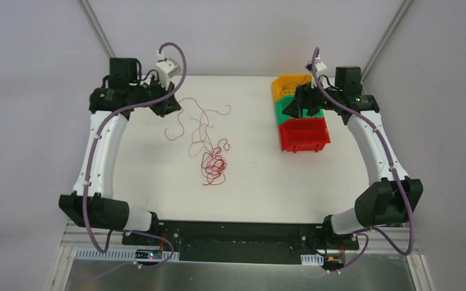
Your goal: Untangle the cables
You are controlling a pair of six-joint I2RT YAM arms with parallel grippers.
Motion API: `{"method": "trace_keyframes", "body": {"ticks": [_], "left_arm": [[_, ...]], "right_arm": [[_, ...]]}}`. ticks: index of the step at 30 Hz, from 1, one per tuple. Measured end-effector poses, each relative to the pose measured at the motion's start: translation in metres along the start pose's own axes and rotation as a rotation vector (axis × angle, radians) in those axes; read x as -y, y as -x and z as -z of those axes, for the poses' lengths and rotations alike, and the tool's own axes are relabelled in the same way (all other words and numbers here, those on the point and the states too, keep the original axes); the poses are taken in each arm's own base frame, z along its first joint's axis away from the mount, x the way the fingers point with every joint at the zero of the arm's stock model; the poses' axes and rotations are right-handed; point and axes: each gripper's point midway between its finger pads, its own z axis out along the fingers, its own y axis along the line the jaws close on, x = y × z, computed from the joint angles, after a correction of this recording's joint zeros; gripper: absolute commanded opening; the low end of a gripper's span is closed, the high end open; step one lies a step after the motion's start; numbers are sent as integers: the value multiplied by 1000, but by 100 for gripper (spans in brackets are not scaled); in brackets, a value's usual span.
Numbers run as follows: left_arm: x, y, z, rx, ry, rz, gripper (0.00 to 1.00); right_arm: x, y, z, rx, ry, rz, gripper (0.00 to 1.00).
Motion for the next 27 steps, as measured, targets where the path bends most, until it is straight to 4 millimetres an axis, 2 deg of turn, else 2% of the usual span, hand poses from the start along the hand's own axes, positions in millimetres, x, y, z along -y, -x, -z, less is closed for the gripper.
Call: {"method": "trace_keyframes", "body": {"ticks": [3,5,11,14,17,19,20,24,25,27], "left_arm": [[26,41,15,108,-69,-35,0],[42,56,14,144,-134,-31,0],[66,71,-11,160,-289,63,0],[82,80,-16,176,-351,89,0],[93,93,-15,212,-396,110,0],[97,102,-14,239,-421,125,0],[98,104,-15,247,-425,134,0],[99,115,-15,276,-441,177,0],[99,117,-16,282,-440,185,0],[96,122,-17,299,-430,198,0]], "right_arm": [[-33,16,-13,46,83,57,84],[-55,30,-19,92,130,95,86],[-129,66,-28,216,276,201,89],[-163,85,-31,269,348,222,93],[-184,104,-37,323,387,232,97],[-189,112,-46,348,386,236,98],[-190,114,-51,357,377,234,96],[-189,111,-77,353,342,213,77],[-189,109,-83,348,334,205,70],[-189,104,-89,342,323,195,38]]}}
